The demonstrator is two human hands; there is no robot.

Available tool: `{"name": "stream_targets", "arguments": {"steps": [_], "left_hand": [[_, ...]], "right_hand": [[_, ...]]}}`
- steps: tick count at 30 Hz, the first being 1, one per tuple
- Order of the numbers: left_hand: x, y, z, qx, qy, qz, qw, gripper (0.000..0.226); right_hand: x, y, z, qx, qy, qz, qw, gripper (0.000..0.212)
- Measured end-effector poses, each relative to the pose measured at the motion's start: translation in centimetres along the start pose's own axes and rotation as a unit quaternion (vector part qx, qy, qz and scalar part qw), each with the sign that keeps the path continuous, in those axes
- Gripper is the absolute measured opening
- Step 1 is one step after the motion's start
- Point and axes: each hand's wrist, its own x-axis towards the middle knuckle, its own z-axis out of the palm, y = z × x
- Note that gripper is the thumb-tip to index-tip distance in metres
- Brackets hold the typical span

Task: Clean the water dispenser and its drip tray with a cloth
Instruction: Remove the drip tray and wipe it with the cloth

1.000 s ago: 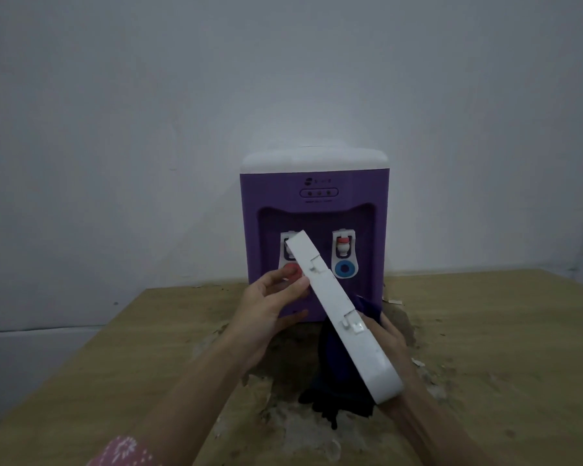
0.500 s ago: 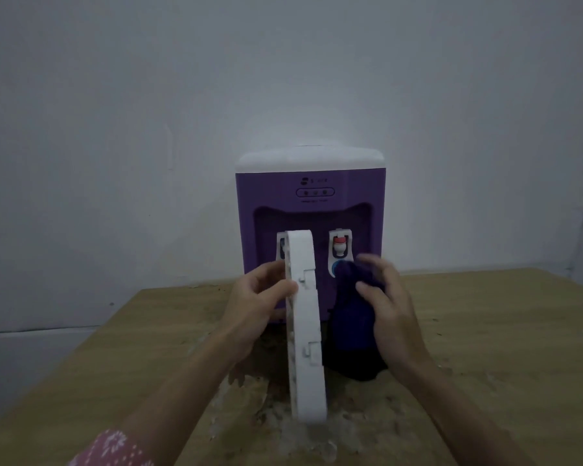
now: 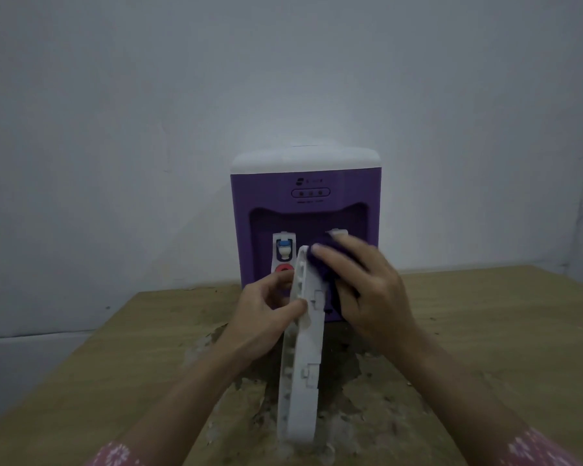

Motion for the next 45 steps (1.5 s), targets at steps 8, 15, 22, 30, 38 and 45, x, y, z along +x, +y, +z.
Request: {"name": "stream_targets", "arguments": {"steps": [8,15,22,30,38,45], "left_hand": [[-0.4,-0.1,0.1,0.063,-0.011,-0.008,0.998,0.053],[-0.6,0.5,-0.2,0.099,-0.019,0.004,0.995,0.07],[-0.3,1.8,-0.7,0.129,-0.017,0.036,0.991,0.053],[-0.2,1.1,-0.2,0.072,-0.011,-0.003,0.997,0.053],[-0.2,0.3,-0.1,0.013,-0.002,-0.053,0.999,0.031],[-0.5,0.0,-0.1,0.0,0.004,-0.066,0.998,0.045]], "right_hand": [[1.4,0.6,0.4,0.049,-0.018,0.098,0.994,0.037],[2.4,1.1,0.4,0.137,-0.102,0.141,0.975,0.034],[3.0,0.2,0.1,0.223,-0.076,0.153,0.96,0.029],[2.1,0.1,1.0,0.156,-0.063,0.132,0.977,0.038],[-0.8,-0.5,1.4,0.057,-0.052,0.001,0.997,0.036],[-2.3,-0.1,1.4,0.092,-0.074,-0.05,0.992,0.035]]}}
